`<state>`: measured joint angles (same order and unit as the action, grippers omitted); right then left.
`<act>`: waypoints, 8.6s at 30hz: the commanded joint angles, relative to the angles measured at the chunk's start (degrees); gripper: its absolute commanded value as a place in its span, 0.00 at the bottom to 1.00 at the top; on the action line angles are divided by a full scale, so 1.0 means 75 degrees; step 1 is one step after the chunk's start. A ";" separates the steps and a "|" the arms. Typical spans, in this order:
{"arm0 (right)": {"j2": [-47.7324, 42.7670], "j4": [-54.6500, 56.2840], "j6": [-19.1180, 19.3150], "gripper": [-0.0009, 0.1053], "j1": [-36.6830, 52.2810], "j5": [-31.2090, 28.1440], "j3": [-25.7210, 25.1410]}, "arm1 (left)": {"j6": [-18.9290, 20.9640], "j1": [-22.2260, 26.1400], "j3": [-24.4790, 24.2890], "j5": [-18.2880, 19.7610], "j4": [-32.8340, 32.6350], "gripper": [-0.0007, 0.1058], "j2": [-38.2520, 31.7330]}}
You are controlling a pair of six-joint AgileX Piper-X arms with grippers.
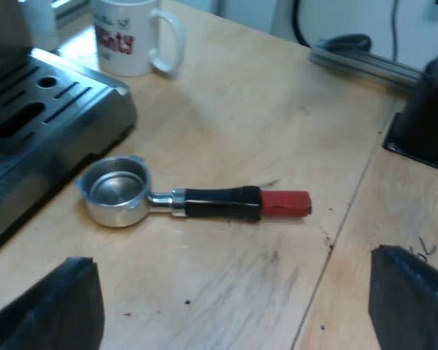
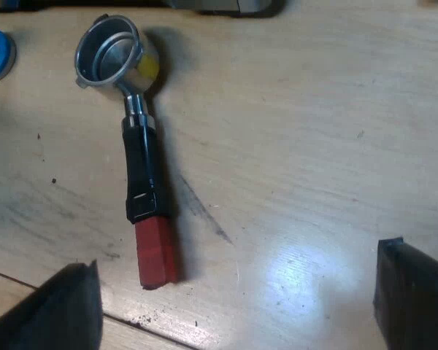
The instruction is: Put the handle in the coffee machine
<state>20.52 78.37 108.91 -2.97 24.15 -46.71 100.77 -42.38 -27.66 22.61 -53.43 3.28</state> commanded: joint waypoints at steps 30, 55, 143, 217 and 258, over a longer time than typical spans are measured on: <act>0.0566 -0.1264 0.0259 0.73 -0.0007 0.0045 -0.0065 | -0.0331 -0.0949 -0.0048 0.0031 0.1143 0.72 0.1879; 0.2074 -0.1269 0.0936 0.73 -0.0052 -0.0082 -0.0065 | -0.0331 -0.0949 0.0156 -0.0015 0.1161 0.72 0.1899; 0.6690 -0.4814 -0.4697 0.01 -0.6589 -0.2737 0.1357 | -0.0331 -0.0949 0.0156 -0.0173 0.0994 0.72 0.1899; 0.8604 -0.6945 -0.7113 0.01 -0.8177 -0.2781 -0.0242 | -0.0509 -0.0949 -0.0740 -0.0929 -0.0332 0.72 0.1884; 0.4897 -0.4817 -0.4719 0.83 -0.8160 -0.5912 -0.1047 | -0.0509 -0.0949 -0.0740 -0.2010 -0.0332 0.72 0.1884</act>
<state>57.36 42.23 72.24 -64.16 -19.14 -53.99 96.90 -49.29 -32.72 8.46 -56.33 17.39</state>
